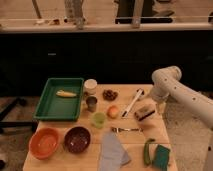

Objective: Wipe tray with eraser

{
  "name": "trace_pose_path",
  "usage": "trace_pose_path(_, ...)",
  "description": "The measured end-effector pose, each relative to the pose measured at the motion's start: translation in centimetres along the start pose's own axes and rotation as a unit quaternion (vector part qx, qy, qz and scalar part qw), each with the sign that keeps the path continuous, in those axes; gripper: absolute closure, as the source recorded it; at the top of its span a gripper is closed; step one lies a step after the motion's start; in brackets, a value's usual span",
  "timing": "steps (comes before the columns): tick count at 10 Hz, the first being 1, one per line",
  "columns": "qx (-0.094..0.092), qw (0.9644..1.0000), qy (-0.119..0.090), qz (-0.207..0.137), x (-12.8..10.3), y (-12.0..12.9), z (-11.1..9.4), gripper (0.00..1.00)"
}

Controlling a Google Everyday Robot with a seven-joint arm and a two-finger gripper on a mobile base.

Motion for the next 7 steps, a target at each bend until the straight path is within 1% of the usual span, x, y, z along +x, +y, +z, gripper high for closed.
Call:
trace_pose_path(4, -0.004, 1.0, 0.007, -0.001, -1.0, 0.5, 1.2, 0.2)
trace_pose_path(7, -0.008, 0.9999, 0.007, -0.01, -2.2, 0.2, 1.8, 0.2)
